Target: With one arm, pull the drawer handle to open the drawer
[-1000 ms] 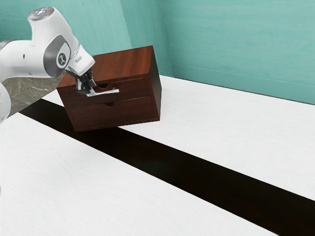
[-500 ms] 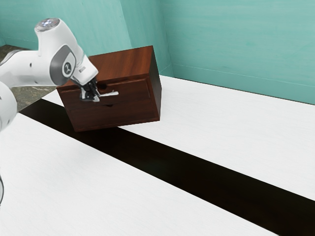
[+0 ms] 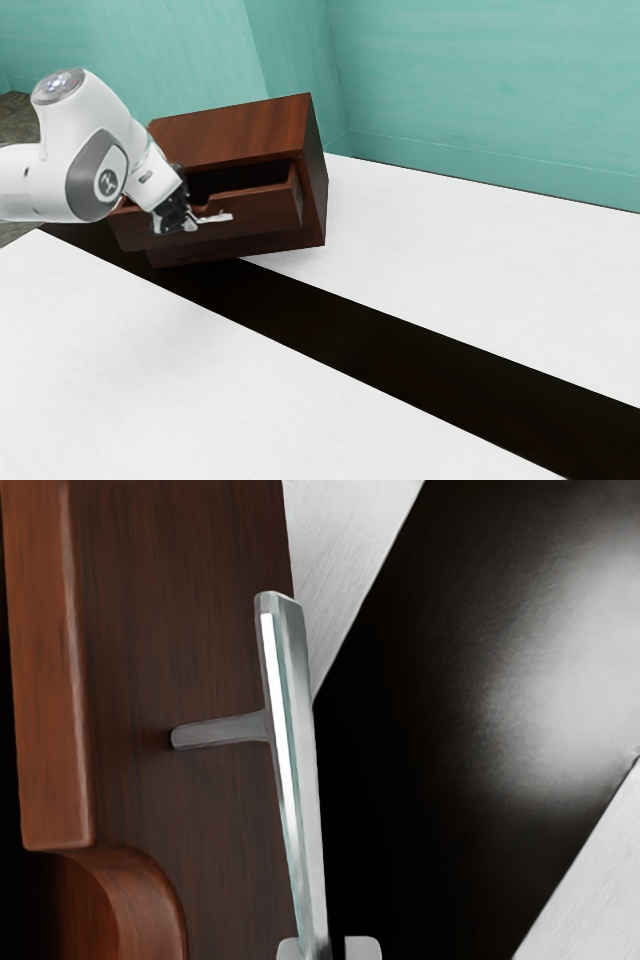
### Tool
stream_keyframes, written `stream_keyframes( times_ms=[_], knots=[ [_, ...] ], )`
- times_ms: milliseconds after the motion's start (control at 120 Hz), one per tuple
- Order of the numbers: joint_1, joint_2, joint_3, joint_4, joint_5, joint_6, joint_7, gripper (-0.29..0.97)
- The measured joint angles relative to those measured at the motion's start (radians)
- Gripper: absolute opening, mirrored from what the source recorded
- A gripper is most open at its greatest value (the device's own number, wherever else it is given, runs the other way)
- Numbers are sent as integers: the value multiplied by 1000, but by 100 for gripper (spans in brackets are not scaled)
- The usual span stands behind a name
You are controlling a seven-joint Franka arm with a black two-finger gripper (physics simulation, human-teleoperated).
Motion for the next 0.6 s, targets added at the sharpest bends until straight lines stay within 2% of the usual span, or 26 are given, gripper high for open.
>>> stream_keyframes(
  times_ms=[417, 600],
  knots=[
    [-30, -167, 1, -219, 7, 61, 1, -10],
    [-55, -239, -1, -293, 33, 79, 0, -11]
  ],
)
